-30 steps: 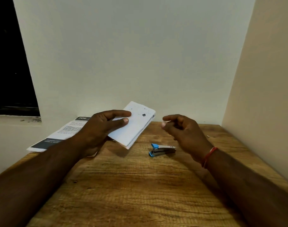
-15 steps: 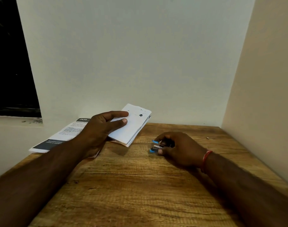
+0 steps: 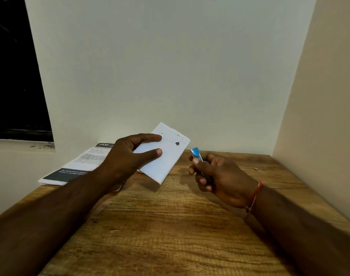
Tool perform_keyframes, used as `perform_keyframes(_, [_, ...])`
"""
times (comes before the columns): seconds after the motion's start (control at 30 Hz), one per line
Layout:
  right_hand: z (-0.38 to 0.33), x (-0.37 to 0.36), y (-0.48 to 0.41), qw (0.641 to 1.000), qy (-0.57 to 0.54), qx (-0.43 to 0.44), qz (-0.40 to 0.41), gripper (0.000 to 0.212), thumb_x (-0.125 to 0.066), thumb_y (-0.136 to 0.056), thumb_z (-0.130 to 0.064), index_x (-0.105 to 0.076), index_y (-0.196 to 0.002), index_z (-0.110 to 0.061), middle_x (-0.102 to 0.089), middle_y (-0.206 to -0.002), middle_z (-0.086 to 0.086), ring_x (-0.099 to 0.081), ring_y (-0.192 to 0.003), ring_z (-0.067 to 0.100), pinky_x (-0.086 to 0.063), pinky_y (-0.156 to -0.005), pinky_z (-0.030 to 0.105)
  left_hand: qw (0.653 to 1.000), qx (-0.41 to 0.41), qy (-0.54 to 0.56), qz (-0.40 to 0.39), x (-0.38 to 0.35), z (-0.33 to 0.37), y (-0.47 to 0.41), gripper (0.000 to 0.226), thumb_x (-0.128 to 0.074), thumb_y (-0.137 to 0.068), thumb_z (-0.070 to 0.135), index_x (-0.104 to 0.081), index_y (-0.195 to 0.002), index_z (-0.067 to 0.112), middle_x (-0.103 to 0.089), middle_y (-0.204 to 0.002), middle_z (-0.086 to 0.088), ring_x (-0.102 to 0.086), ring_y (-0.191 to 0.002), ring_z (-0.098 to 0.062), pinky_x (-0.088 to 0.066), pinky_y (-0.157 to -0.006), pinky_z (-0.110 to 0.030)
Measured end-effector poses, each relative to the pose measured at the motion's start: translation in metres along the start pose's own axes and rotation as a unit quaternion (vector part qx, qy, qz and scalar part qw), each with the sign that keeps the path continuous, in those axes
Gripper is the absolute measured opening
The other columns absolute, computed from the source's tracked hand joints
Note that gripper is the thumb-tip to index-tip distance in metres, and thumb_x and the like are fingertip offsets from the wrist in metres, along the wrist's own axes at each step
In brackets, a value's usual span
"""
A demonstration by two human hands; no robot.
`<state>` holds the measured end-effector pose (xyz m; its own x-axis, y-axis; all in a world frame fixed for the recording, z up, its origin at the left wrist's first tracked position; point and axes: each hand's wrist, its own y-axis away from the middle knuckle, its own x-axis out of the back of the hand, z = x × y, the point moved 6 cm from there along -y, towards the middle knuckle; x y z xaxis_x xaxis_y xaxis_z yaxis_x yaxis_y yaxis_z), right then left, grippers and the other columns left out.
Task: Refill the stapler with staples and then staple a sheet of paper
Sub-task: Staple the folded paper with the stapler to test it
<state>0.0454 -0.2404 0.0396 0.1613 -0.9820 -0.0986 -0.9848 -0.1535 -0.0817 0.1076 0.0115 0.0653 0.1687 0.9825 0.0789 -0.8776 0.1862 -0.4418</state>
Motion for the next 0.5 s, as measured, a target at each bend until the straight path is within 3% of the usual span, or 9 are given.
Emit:
perform_keyframes(0.17, [0.001, -0.012, 0.006, 0.997, -0.041, -0.031, -0.059, 0.053, -0.066, -0.101, -0.03, -0.063, -0.139, 0.007, -0.072, -0.099, 0.013, -0.054, -0.066, 0.015, -0.041, -0.051, 0.022, 1.0, 0.005, 0.03, 0.0, -0.002, 0.003, 0.0, 0.037, -0.095, -0.089, 0.016, -0.088, -0.122, 0.032, -0.086, -0.126, 0.01, -0.084, -0.11, -0.014, -0.069, -0.09, -0.029])
perform_keyframes(0.37, [0.006, -0.019, 0.007, 0.988, -0.079, -0.063, -0.117, 0.04, -0.06, -0.107, -0.028, -0.073, -0.134, -0.002, -0.071, -0.104, 0.011, -0.06, -0.074, 0.016, -0.047, -0.057, 0.023, 0.999, 0.028, 0.042, -0.004, -0.004, -0.001, -0.001, 0.039, -0.097, -0.085, 0.022, -0.089, -0.12, 0.035, -0.082, -0.134, 0.007, -0.083, -0.115, -0.021, -0.068, -0.1, -0.043])
perform_keyframes(0.5, [0.006, -0.021, 0.008, 0.987, -0.086, -0.068, -0.116, 0.032, -0.06, -0.107, -0.029, -0.081, -0.119, -0.008, -0.072, -0.102, 0.012, -0.061, -0.072, 0.016, -0.047, -0.056, 0.023, 0.999, 0.024, 0.029, -0.008, -0.004, 0.0, -0.001, 0.041, -0.099, -0.084, 0.023, -0.089, -0.121, 0.036, -0.081, -0.136, 0.008, -0.082, -0.116, -0.02, -0.069, -0.096, -0.039])
